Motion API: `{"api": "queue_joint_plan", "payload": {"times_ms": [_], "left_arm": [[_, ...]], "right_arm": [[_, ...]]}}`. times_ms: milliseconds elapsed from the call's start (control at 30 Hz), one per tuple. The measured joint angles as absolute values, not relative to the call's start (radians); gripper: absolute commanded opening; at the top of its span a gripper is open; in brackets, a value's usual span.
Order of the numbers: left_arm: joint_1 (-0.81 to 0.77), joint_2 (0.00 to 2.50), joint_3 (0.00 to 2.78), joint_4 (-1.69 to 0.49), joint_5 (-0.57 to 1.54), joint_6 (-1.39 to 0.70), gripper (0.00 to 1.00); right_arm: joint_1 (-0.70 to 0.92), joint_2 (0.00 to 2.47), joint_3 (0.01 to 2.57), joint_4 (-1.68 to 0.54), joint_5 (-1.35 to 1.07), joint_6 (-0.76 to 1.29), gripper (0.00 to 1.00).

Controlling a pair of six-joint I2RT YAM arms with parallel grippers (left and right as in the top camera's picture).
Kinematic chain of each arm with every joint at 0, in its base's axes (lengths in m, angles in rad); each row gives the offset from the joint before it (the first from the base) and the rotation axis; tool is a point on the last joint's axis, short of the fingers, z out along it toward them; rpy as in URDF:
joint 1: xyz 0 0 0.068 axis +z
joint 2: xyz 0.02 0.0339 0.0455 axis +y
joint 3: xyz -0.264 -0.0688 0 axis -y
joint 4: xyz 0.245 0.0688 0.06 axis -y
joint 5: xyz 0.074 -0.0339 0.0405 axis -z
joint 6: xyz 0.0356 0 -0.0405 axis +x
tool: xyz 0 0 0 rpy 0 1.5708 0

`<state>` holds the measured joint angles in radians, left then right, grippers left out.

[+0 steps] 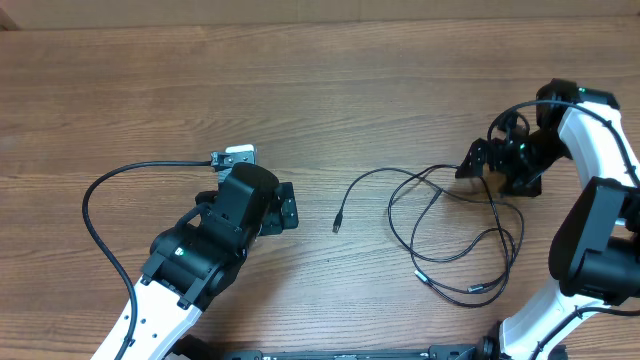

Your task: Untangle cables

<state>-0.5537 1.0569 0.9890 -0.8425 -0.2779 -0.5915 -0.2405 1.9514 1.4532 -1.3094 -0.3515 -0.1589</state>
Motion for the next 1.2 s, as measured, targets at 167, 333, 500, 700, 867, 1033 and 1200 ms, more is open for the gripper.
{"api": "queue_joint_plan", "payload": {"times_ms": [167, 333, 500, 700, 867, 1033, 1200], "left_arm": [[-0.554, 1.057, 0.989, -0.842, -0.278, -0.591, 1.0], [-0.554, 1.057, 0.989, -0.842, -0.278, -0.591, 0.99], [-0.554, 1.057, 0.989, -0.842, -0.278, -0.591, 1.0], [-0.554, 1.057, 0.989, -0.842, -0.278, -0.591, 1.0], [-0.554, 1.057, 0.989, -0.842, -0.278, -0.591, 1.0], [-0.554, 1.057, 0.989, -0.842, -0.278, -0.591, 1.0], [-0.554, 1.057, 0.989, -0.842, -0.278, -0.591, 1.0]], "right_arm": [[-0.241, 1.951, 1.379, -1.248, -0.384, -0.166, 0.64], [-0.241, 1.951, 1.354, -1.215, -0.405, -0.15, 0.3], [-0.241, 1.951, 1.354, -1.203, -0.414, -0.147, 0.17], [-0.241, 1.951, 1.354, -1.189, -0.414, -0.13, 0.09], [-0.241, 1.951, 1.354, -1.184, -0.415, -0.13, 0.04], [-0.241, 1.952, 1.354, -1.176, -0.416, -0.128, 0.04], [-0.241, 1.952, 1.354, -1.168, -0.415, -0.128, 0.04]]}}
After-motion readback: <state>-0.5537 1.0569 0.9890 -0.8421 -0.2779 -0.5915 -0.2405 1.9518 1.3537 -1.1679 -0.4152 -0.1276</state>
